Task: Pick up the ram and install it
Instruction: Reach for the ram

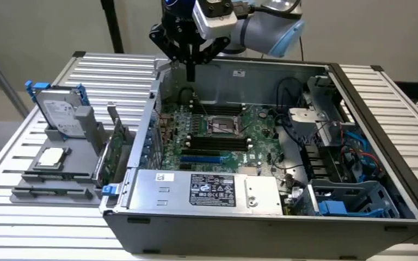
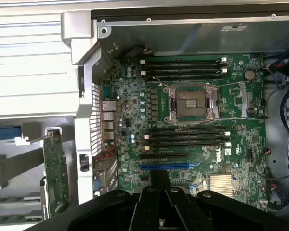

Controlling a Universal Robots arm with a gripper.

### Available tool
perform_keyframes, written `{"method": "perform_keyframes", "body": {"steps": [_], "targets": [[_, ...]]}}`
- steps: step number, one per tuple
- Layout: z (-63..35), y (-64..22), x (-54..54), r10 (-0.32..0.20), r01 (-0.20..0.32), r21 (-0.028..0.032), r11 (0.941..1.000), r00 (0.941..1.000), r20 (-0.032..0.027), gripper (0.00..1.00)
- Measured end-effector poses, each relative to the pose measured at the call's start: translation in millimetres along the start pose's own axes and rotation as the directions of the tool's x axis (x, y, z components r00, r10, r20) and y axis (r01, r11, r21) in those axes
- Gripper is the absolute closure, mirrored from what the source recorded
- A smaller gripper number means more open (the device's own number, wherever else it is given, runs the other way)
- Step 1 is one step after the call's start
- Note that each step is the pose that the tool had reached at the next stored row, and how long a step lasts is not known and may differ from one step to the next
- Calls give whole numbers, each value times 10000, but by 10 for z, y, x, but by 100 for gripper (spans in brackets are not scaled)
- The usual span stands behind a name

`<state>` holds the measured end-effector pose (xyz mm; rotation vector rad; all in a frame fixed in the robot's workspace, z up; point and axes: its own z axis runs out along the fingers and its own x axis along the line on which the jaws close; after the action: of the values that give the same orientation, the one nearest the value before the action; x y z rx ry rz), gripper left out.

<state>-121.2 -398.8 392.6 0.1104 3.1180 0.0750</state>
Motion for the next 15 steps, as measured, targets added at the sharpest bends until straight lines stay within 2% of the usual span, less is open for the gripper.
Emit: {"method": "perform_keyframes", "body": {"steps": [4,6,15], "targets": [[-2,-6,9,1,-1,3,10000,10000,-1,100],[-3,-37,50,1,-1,1,10000,10000,0,100],[-20,-265,434,1,-1,0,10000,10000,0,100]]}}
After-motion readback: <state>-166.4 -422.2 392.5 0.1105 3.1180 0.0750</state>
